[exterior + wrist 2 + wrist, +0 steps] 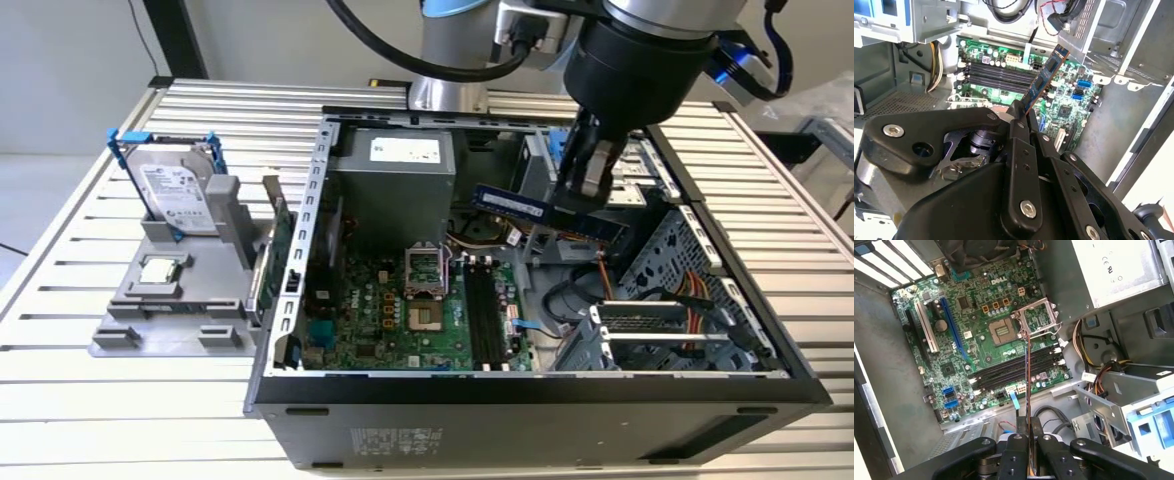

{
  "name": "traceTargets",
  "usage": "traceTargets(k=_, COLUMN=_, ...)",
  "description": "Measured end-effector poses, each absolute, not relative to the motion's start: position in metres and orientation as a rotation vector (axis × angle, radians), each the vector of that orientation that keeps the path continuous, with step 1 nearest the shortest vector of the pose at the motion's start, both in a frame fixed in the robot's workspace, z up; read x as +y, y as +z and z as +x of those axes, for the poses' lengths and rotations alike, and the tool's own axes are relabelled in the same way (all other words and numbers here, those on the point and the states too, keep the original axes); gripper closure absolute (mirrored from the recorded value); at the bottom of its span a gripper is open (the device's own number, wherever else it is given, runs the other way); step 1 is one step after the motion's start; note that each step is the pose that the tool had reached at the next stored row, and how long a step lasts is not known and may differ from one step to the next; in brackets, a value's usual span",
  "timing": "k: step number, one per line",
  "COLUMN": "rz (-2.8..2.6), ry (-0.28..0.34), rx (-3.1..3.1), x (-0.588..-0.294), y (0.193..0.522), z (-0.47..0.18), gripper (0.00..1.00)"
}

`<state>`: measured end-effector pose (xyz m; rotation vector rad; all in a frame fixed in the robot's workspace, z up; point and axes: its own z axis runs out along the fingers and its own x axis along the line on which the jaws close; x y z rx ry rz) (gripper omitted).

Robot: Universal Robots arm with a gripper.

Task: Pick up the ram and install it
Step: 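Insert the ram into the slot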

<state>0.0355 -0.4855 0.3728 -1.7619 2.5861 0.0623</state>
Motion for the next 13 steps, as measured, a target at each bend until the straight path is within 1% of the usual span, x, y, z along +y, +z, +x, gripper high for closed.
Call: traceTargets(k=13, rz=-1.674, ry=0.062, rx=2.643, x=-0.4854, y=0.3728, z=0.0355, gripper=1.0)
